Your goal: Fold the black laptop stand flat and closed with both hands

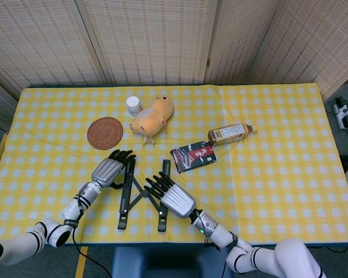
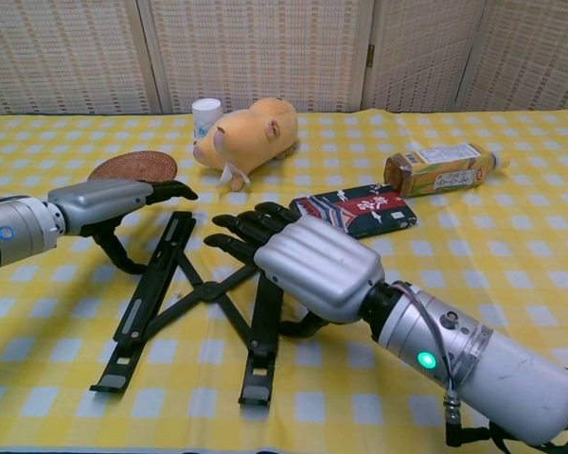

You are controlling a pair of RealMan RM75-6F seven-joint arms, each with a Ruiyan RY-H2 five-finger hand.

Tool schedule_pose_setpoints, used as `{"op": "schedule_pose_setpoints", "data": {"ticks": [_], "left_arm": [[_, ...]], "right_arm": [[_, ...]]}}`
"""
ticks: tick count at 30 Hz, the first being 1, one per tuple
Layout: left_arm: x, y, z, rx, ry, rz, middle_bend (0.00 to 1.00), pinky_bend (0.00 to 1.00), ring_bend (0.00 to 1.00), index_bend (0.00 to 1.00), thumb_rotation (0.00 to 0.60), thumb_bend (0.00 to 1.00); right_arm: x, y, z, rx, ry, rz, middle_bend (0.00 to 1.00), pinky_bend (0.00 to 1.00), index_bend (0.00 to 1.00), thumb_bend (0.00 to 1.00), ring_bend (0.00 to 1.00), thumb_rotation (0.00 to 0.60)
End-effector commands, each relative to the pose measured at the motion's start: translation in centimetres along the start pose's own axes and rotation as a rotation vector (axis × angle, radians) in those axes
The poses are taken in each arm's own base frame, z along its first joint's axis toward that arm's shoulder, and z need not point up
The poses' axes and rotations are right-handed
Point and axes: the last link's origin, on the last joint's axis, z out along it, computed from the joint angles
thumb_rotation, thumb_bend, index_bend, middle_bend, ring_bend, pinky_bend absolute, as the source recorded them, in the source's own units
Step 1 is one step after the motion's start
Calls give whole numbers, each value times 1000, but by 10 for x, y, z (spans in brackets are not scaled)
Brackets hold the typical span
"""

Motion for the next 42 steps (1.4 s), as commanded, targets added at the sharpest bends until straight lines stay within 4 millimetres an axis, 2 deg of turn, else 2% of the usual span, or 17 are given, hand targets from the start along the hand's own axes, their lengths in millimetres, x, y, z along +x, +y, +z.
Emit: {"op": "schedule_pose_setpoints", "data": {"ticks": [1, 19, 35, 42], "left_arm": [[-1, 0, 0, 1, -6, -7, 10, 0, 0, 20, 600, 201], [1, 9, -5, -14, -80, -141, 10, 0, 0, 19, 600, 201], [6, 23, -8, -63, -103, -187, 10, 0, 0, 17, 600, 202], [14, 9, -12, -28, -62, -170, 10, 0, 0, 15, 600, 201]], "right_arm": [[0, -3, 2, 5, 17, 7, 0, 0, 0, 237, 0, 600], [0, -14, 10, -5, 155, 20, 0, 0, 0, 237, 0, 600], [-1, -21, 16, 5, 184, 16, 0, 0, 0, 237, 0, 600], [7, -14, 4, 52, 206, -13, 0, 0, 0, 237, 0, 600]]}}
